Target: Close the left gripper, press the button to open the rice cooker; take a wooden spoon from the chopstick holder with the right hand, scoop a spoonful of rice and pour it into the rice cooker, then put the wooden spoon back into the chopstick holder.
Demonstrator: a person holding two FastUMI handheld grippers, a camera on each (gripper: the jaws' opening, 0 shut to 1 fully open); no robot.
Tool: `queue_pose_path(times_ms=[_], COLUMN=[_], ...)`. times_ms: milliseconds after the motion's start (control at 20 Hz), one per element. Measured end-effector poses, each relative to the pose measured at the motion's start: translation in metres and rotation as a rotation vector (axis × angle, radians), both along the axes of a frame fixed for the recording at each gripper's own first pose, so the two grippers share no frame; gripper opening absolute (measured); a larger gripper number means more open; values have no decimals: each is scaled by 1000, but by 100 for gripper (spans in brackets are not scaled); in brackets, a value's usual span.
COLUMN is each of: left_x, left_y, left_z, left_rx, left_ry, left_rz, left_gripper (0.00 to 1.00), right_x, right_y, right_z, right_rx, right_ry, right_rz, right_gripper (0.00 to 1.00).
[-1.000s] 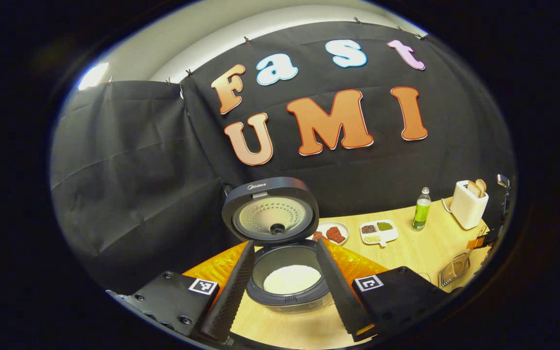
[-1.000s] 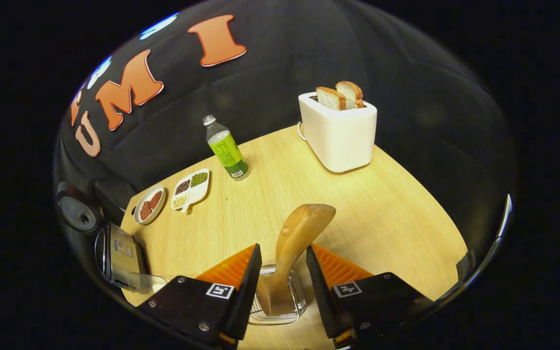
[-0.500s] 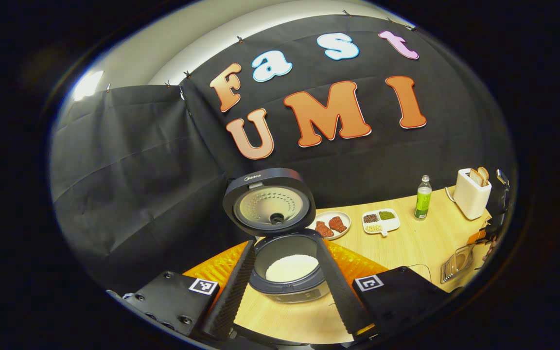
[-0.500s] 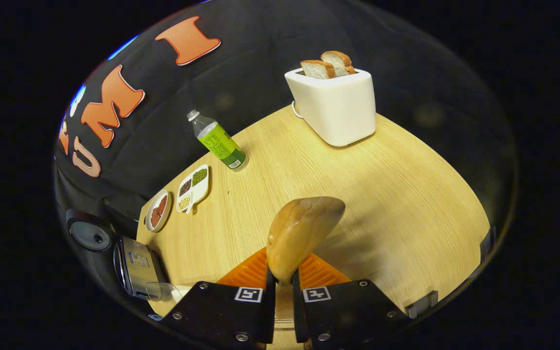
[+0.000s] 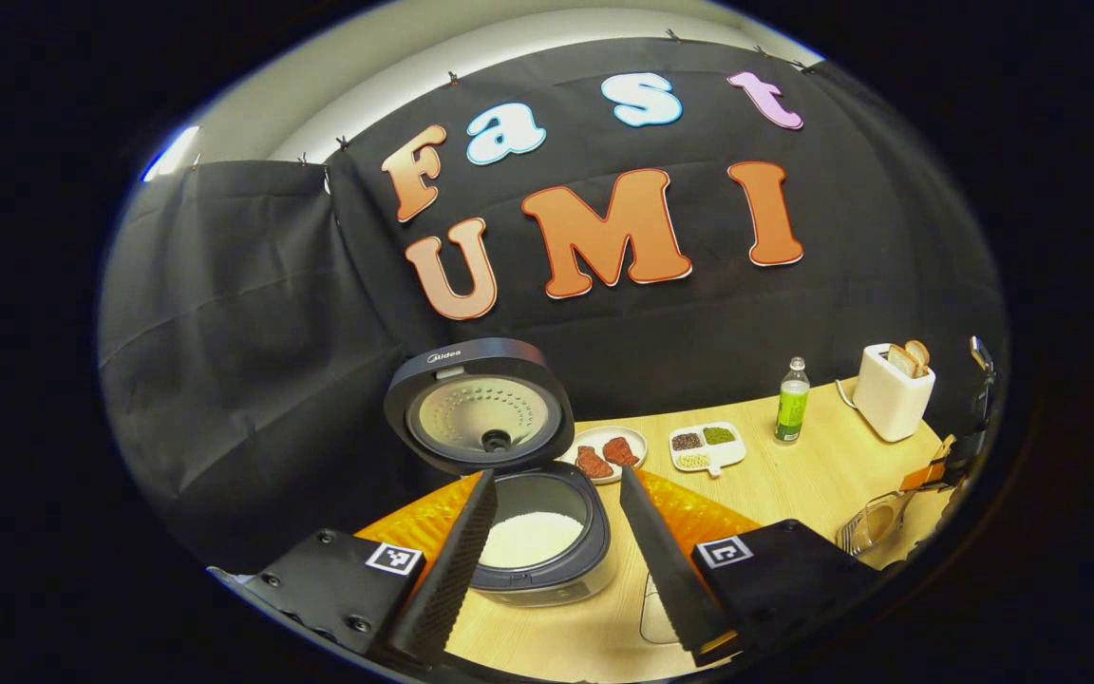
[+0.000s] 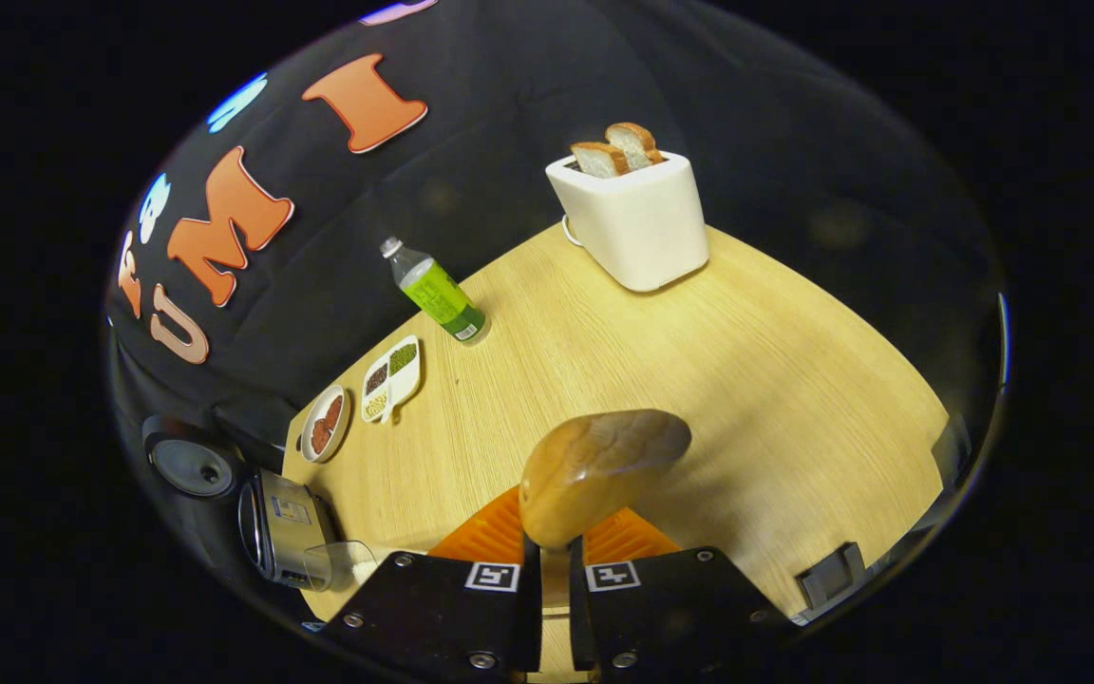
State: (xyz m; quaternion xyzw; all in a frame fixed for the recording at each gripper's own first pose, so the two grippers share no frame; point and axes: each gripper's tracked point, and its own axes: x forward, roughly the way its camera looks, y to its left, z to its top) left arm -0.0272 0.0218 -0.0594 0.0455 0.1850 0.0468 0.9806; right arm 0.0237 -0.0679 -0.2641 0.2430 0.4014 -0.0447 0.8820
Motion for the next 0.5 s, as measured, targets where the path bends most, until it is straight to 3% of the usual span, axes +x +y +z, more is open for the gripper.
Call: queue_pose_path(times_ms=[50,100,200,250,350,500], left_x=[1,3,5,6,7,9], left_y=[4,9,19,24,32,49], left_z=[-2,-3,-6,-9,-13,-22], left_rx=[-7,-12,-29,-44,-66,-90], left_ry=[-2,-5,-9,-11,-12,-3], left_rz=[-6,-12,-15,-17,-26,-32], left_gripper=[82,82,99,90,91,91], right_x=[2,3,1,-1,-9,-21], right_y=[0,1,7,10,30,71], right_z=[12,25,50,59,81,99], right_rx=[-9,-17,-32,-49,-37,-23], right_ry=[-22,-53,-102,-125,-163,-188], right_rz=[-10,-16,-16,-12,18,84], right_gripper=[12,11,11,11,7,11])
